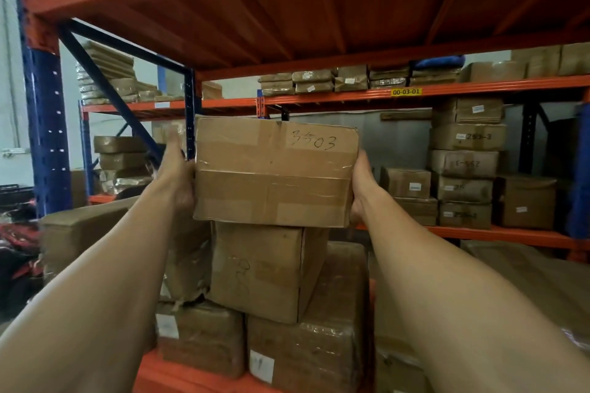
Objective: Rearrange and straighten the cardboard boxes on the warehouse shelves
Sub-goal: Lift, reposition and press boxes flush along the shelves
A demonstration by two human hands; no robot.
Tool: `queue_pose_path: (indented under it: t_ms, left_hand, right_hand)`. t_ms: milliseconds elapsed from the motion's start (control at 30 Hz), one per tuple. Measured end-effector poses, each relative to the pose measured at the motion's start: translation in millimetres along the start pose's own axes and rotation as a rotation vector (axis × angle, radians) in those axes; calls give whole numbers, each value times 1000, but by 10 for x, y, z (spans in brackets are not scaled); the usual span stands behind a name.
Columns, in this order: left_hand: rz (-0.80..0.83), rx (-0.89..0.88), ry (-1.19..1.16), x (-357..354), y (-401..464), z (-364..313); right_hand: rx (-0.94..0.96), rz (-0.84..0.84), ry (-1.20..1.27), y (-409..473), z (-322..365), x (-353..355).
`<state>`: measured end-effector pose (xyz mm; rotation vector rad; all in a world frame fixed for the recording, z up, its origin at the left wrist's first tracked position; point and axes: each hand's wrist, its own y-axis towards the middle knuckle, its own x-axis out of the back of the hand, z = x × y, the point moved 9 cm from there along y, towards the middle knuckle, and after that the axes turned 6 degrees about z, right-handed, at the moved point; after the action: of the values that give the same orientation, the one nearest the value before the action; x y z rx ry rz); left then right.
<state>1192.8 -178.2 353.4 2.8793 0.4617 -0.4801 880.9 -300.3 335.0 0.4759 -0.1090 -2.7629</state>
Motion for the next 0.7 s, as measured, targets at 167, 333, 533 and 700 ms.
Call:
queue_pose_path:
  t_ms: [167, 333, 533, 700]
  left_hand:
    - [-58, 76, 47, 13, 98, 118]
    - [-113, -153, -16, -106, 88, 53]
    - [-15, -167, -87, -335, 23, 285]
    - [7, -161, -46, -938, -206, 313]
  right_hand:
    - [-103, -22, 2, -39, -143, 56]
    - [3, -57, 84, -74, -127, 15]
    - [106, -41, 45, -347, 93, 174]
    - [162, -129, 85, -771, 381, 664]
